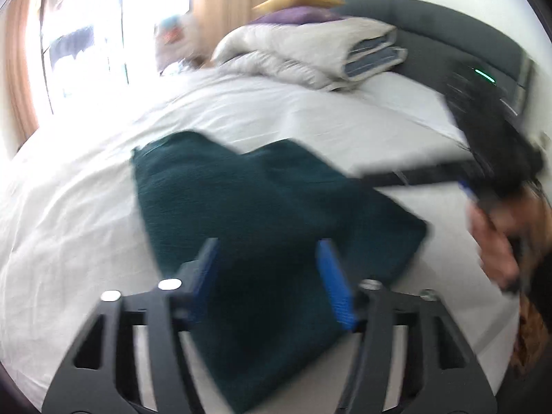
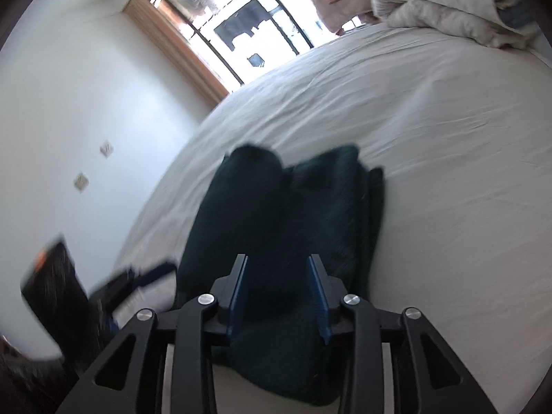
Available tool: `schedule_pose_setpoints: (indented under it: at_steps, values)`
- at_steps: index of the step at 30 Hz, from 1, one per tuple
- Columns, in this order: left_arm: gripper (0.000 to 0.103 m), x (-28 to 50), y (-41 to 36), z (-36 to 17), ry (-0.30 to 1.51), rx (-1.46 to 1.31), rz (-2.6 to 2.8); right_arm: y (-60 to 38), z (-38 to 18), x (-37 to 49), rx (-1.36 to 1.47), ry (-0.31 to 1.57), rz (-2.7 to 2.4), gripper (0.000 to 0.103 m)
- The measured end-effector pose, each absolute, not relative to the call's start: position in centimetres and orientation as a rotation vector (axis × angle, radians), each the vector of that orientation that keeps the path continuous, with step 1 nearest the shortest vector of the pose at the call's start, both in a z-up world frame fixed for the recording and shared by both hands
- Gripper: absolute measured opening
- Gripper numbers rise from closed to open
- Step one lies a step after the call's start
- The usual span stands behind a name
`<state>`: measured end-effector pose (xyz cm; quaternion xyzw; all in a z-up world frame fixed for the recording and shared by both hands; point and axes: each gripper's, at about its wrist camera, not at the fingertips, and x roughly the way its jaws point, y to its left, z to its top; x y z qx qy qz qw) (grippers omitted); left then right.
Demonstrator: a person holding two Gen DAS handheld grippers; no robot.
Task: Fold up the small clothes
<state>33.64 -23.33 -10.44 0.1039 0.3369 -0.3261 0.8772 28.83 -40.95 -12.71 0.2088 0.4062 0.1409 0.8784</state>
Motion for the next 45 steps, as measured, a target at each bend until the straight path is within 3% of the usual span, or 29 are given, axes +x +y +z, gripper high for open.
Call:
schedule_pose_setpoints:
  at_steps: [1, 2, 3, 5, 14, 23, 28, 33, 38, 40, 41, 42, 43, 45]
  values:
    - [0.047, 34.2, -23.1, -10.5, 0.716, 0.212, -0.668, -40.5, -13.5, 29.0, 0.407, 0.879, 0.273, 0.034]
    - [0.045, 34.9, -22.7, -11.1, 0.74, 0.206, -0.65, -40.5, -14.4, 29.1, 0.387, 0.91, 0.246, 0.027]
    - [0.041, 35.3, -22.3, -11.4, 0.752, 0.199, -0.645, -40.7, -15.3, 28.8, 0.382, 0.92, 0.224, 0.011]
    - [0.04, 34.7, -21.6, -11.4, 0.746, 0.195, -0.65, -42.0, -16.4, 28.1, 0.425, 0.905, 0.21, 0.0]
    - [0.038, 42.7, -22.3, -12.2, 0.781, 0.17, -0.595, -44.0, -18.2, 26.6, 0.515, 0.841, 0.213, 0.0]
    - [0.039, 43.7, -23.4, -15.0, 0.746, 0.27, -0.549, -44.0, -18.8, 24.9, 0.513, 0.819, 0.21, 0.0]
    - [0.04, 40.7, -21.8, -12.8, 0.721, 0.248, -0.5, -43.6, -18.0, 23.3, 0.492, 0.796, 0.198, 0.0]
    - [0.039, 35.5, -21.9, -14.4, 0.637, 0.432, -0.467, -43.5, -17.9, 20.7, 0.485, 0.78, 0.201, 0.0]
    - [0.04, 35.5, -22.6, -15.5, 0.643, 0.478, -0.471, -44.3, -17.2, 20.8, 0.485, 0.791, 0.198, 0.0]
    - [0.04, 35.3, -21.6, -14.3, 0.637, 0.439, -0.493, -45.0, -15.9, 20.9, 0.521, 0.769, 0.218, 0.017]
    - [0.043, 35.3, -20.7, -13.7, 0.638, 0.387, -0.499, -45.5, -15.4, 20.9, 0.54, 0.747, 0.211, 0.049]
    - [0.053, 35.6, -20.3, -13.2, 0.638, 0.347, -0.489, -46.3, -14.6, 21.0, 0.555, 0.708, 0.194, 0.073]
    - [0.071, 35.8, -19.1, -12.6, 0.629, 0.289, -0.464, -46.7, -14.1, 21.4, 0.561, 0.687, 0.192, 0.076]
    - [0.091, 36.3, -16.9, -11.6, 0.59, 0.181, -0.409, -47.3, -13.5, 23.4, 0.581, 0.695, 0.206, 0.076]
